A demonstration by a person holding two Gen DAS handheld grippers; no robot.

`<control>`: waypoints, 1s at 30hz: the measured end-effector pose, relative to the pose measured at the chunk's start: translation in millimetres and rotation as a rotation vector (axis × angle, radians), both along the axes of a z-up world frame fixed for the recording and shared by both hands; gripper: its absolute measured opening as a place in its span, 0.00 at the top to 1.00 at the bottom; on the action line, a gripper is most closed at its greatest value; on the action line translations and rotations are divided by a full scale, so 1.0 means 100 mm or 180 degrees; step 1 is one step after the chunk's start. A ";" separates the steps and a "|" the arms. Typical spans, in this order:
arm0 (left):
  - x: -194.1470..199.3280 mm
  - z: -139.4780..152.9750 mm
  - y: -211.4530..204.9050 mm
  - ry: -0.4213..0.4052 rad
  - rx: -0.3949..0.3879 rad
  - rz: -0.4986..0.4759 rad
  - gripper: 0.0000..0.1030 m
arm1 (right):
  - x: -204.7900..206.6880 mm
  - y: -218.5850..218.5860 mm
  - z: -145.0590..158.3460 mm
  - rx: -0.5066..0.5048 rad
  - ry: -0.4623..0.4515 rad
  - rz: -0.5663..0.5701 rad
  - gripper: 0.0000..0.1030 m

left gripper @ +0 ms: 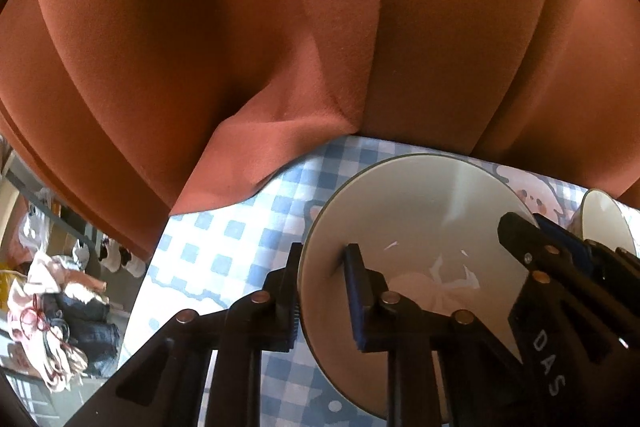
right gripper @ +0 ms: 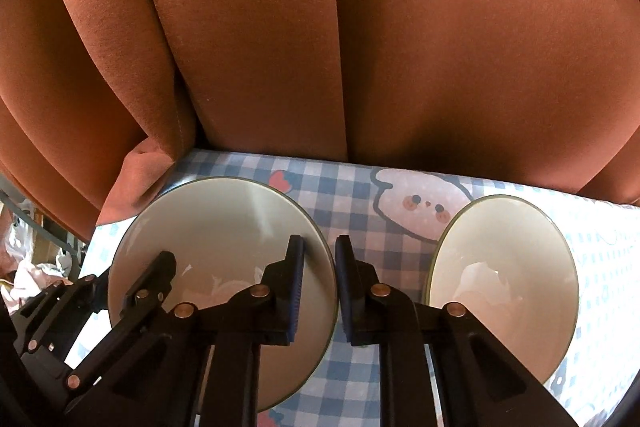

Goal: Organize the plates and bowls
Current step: 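Grasp one white bowl rim with the left gripper while the right grasps another, then lift the held bowl with the left gripper while the right lifts its bowl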

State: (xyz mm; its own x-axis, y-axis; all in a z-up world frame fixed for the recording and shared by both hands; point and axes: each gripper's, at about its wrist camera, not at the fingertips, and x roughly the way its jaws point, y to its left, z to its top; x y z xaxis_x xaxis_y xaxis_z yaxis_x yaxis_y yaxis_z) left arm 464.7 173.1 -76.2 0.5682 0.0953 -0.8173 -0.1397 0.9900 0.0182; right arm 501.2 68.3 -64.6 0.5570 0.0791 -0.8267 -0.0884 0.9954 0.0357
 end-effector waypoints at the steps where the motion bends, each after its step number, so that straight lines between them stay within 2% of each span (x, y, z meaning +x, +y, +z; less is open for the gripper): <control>1: 0.00 0.00 0.00 -0.0003 0.0008 -0.0002 0.83 | -0.01 0.00 0.01 0.0005 0.0001 0.0003 0.82; 7: -0.04 0.03 0.00 0.0032 -0.0003 -0.0005 0.83 | -0.04 -0.02 0.01 0.0020 0.0037 -0.0013 0.83; 13: -0.14 0.16 0.03 -0.0019 0.0010 -0.0056 0.83 | -0.12 0.00 0.13 -0.0003 0.0016 -0.0030 0.83; 30: -0.58 0.72 0.04 -0.0224 0.0023 -0.0138 0.83 | -0.60 0.02 0.76 -0.0004 -0.0178 -0.0106 0.83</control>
